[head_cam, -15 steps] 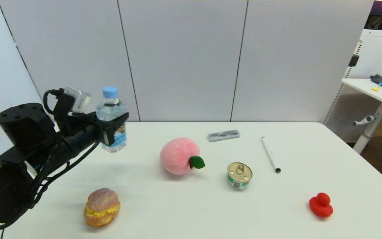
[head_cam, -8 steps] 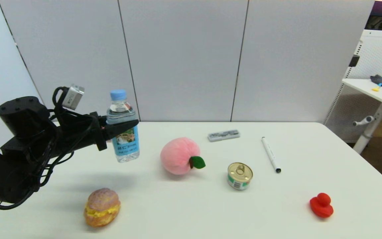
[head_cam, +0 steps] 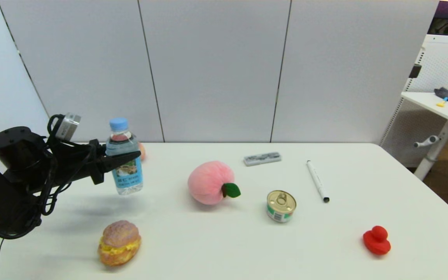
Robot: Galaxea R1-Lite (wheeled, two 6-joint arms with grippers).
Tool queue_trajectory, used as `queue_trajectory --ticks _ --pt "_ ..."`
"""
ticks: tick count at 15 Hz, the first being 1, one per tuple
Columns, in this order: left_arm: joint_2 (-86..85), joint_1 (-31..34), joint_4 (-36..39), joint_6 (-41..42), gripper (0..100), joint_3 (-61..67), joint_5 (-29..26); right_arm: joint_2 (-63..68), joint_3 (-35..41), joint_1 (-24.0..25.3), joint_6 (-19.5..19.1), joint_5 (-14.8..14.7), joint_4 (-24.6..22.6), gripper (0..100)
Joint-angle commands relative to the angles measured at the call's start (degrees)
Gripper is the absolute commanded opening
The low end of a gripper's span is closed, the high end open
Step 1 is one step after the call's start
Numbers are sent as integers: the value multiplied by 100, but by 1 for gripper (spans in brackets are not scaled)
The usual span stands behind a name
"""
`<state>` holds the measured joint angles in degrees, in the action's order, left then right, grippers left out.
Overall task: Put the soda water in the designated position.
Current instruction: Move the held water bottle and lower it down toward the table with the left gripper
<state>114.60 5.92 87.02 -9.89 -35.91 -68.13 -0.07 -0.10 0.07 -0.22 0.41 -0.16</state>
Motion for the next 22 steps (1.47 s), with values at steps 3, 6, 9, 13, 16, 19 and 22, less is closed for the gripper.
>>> queue_trajectory --ticks 3,6,9,13,16,19,22 --pt "510 111 421 470 0 32 -42 7 1 1 -4 2 -2 100" --pt "414 111 421 549 0 331 -60 7 1 1 -4 2 -2 100" --pt "449 111 421 690 0 410 -341 7 1 1 -4 2 -2 100" --pt "572 128 421 1077 0 709 -693 7 1 1 -4 2 -2 100" --pt "651 128 421 1147 0 709 -745 7 1 1 -4 2 -2 100" --pt "774 137 421 1156 0 673 -1246 7 1 1 -4 2 -2 100" --pt "800 155 421 1156 0 612 -1246 7 1 1 -4 2 -2 100"
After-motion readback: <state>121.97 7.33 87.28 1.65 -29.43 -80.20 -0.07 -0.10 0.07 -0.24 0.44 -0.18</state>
